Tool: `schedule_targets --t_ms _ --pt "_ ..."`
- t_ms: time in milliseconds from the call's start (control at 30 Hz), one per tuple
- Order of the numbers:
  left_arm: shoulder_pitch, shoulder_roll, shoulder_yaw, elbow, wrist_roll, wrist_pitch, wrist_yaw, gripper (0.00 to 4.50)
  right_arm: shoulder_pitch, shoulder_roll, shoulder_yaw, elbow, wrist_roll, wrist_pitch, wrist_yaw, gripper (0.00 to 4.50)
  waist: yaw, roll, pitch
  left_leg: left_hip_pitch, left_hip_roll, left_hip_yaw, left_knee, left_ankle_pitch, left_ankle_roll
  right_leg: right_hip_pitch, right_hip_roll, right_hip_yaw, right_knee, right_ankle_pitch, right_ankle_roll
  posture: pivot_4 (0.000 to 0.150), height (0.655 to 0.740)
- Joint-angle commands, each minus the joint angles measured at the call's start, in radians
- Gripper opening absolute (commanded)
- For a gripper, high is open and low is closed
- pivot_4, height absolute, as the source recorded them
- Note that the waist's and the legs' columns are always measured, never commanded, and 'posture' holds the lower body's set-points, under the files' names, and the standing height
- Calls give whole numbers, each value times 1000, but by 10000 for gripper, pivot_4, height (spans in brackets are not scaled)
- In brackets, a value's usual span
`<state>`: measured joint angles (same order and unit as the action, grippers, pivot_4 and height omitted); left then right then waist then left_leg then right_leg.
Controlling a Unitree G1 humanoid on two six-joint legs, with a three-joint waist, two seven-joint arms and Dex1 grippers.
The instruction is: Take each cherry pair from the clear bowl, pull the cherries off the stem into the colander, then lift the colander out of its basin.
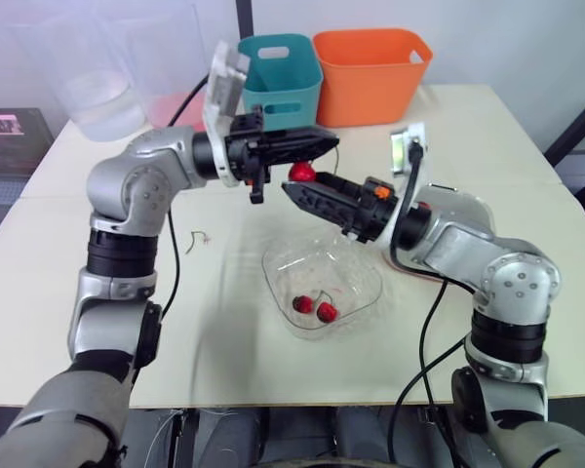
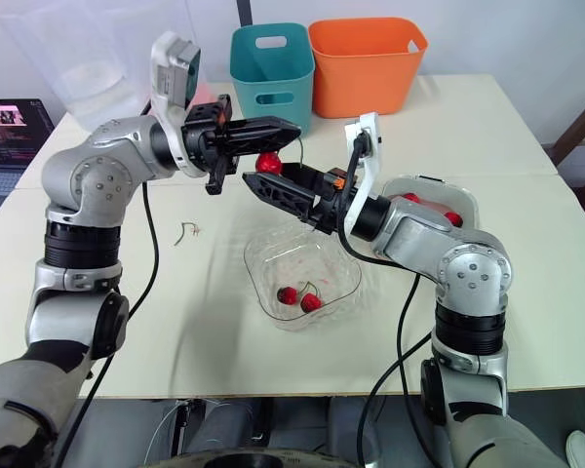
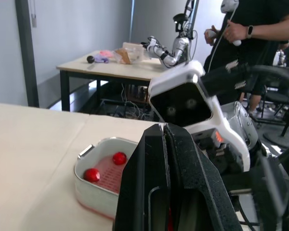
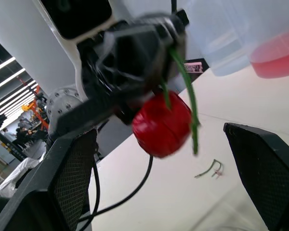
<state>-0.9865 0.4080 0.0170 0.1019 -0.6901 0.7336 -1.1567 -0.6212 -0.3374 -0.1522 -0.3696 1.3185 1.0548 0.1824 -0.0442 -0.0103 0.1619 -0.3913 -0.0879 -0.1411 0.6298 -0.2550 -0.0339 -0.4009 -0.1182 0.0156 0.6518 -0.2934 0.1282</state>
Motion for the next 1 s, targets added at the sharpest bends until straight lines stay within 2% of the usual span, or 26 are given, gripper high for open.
schedule_targets --t_ms 33,333,433,633,1000 --pt "-2 -1 9 -41 -25 0 -3 0 -28 9 8 -18 10 -33 -5 44574 0 0 0 0 0 0 0 0 0 0 0 0 0 0 0 1500 7400" --pt "0 -6 7 -49 -26 7 -3 0 -34 5 32 -4 0 -50 2 44574 0 0 0 0 0 0 0 0 0 0 0 0 0 0 0 1500 7400" --pt "3 -4 4 -54 -25 9 -4 0 -34 12 35 2 -2 -57 -3 37357 0 0 0 0 0 0 0 0 0 0 0 0 0 0 0 1500 7400" --pt "-2 -2 9 -52 -23 13 -1 0 -30 7 44 -1 -10 -58 0 8085 0 0 0 0 0 0 0 0 0 0 0 0 0 0 0 1500 7400" --pt "-39 1 20 -16 -10 -5 -6 0 37 -57 83 -42 -49 -37 61 8085 0 0 0 0 0 0 0 0 0 0 0 0 0 0 0 1500 7400"
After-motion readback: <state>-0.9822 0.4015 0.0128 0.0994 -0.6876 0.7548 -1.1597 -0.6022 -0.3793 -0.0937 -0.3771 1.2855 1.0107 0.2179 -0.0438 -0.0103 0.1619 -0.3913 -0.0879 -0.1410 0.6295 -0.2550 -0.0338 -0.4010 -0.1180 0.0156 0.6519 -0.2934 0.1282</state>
